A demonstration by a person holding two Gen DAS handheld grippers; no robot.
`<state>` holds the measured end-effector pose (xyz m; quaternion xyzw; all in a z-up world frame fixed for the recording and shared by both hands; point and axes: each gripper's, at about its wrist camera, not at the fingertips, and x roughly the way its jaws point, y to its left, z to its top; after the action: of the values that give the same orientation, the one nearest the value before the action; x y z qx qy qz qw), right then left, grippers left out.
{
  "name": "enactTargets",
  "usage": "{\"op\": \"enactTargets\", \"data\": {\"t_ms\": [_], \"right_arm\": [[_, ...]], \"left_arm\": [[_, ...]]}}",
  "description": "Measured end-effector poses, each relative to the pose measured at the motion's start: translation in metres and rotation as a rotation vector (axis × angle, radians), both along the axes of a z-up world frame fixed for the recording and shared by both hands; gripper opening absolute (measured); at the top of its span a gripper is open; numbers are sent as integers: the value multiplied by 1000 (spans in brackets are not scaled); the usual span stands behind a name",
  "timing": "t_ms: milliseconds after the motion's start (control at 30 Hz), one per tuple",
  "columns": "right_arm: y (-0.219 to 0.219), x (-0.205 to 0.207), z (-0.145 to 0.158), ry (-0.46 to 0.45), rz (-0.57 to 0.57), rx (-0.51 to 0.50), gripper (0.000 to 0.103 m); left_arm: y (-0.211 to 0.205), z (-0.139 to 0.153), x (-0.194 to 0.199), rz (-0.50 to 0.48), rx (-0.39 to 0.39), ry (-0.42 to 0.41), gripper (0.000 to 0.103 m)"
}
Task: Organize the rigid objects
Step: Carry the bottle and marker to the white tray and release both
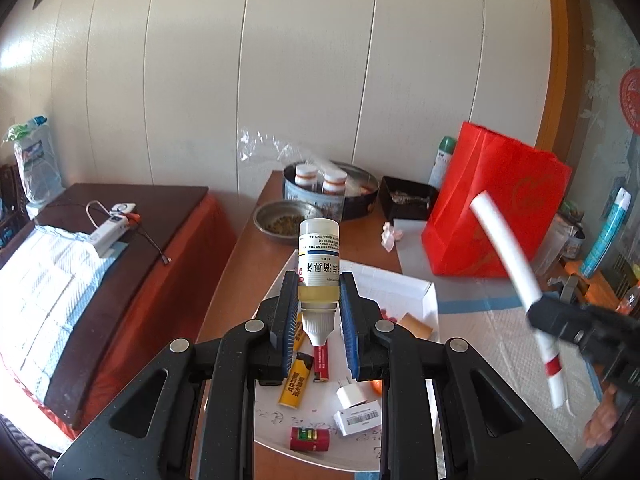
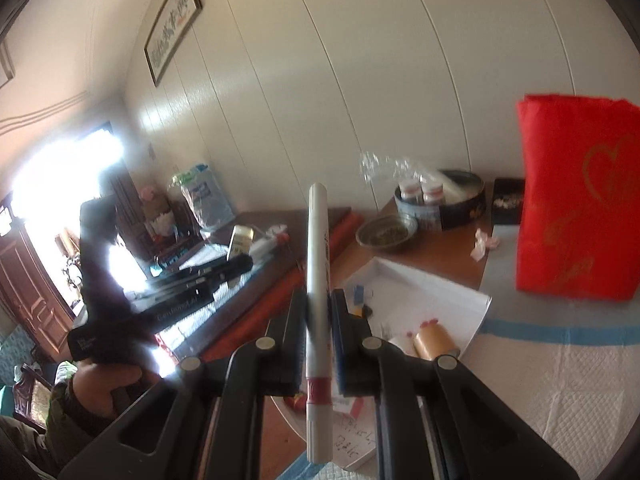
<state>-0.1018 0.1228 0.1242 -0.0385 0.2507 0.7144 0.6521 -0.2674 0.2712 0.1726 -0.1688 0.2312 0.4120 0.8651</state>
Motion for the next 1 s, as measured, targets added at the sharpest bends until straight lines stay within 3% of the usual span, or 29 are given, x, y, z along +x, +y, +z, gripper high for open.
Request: {"op": "enactTargets", "data": {"t_ms": [367, 900, 933, 1000], "right_arm": [[55, -6, -69, 0, 7, -224, 10], [84, -12, -127, 20, 9, -371, 10], [84, -11, -129, 16, 4, -377, 11], [83, -11, -129, 8, -5, -377, 11]], "left_arm": [[53, -61, 25, 45, -77, 86, 19], [76, -134, 85, -51, -191, 205, 20], [77, -135, 85, -40, -189, 218, 24], [77, -134, 84, -10, -180, 232, 68]]}}
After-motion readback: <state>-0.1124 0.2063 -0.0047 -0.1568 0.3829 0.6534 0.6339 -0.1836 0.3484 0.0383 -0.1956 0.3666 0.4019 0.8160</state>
